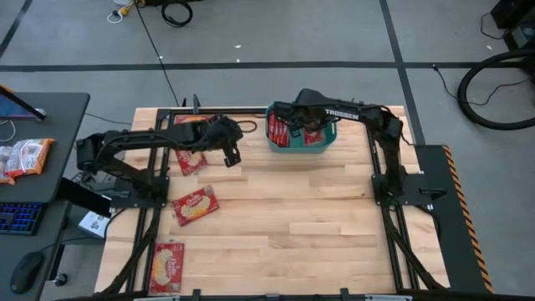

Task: Sort popcorn bags into baskets
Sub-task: Put the popcorn bag into the bin

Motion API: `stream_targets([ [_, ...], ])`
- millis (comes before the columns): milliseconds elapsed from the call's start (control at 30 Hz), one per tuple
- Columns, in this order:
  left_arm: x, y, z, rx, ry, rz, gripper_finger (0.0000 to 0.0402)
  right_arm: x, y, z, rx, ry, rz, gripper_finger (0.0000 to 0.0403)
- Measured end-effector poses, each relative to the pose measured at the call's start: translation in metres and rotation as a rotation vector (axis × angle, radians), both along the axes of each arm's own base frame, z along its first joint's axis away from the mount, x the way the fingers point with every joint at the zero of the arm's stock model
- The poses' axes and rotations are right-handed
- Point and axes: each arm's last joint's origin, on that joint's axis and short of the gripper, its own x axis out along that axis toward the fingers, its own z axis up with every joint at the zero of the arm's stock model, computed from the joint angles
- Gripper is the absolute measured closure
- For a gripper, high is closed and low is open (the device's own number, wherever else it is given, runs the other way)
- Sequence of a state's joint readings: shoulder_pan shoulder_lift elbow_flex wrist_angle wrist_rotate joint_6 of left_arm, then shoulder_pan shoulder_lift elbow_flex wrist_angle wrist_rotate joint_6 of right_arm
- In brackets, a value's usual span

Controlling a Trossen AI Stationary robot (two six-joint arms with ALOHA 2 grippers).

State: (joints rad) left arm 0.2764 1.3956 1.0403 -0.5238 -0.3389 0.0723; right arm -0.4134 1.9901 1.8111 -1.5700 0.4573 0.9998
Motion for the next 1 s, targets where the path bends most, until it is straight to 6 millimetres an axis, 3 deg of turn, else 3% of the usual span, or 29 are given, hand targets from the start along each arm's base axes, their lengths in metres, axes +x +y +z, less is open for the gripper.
stream_targets([
  [133, -0.002, 0.010, -0.001, -0.102, -0.034, -0.052, 0.0381, 0.004, -0.015, -0.017, 0.014, 0.016, -0.023, 0.0378],
  [367, -0.008, 0.025, 0.000, -0.127, -0.043, -0.085, 0.0381, 0.021, -0.032, -0.042, 0.093, -0.091, 0.021, 0.0378],
  [500, -0.012, 0.032, -0.009, -0.284, -0.029, -0.084, 0.0381, 0.022, -0.036, -0.043, 0.124, -0.138, 0.031, 0.0377],
  [600, -0.010, 0.035, -0.018, -0.305, 0.013, -0.076, 0.0381, 0.023, -0.037, -0.039, 0.117, -0.175, 0.040, 0.0377],
  [767, 0.008, 0.044, -0.038, -0.314, -0.011, -0.053, 0.0381, 0.029, -0.033, -0.037, 0.119, -0.220, 0.086, 0.0377],
  [1000, 0.046, 0.062, -0.088, -0.288, -0.074, -0.053, 0.0381, 0.036, -0.034, -0.037, 0.098, -0.272, 0.131, 0.0377],
])
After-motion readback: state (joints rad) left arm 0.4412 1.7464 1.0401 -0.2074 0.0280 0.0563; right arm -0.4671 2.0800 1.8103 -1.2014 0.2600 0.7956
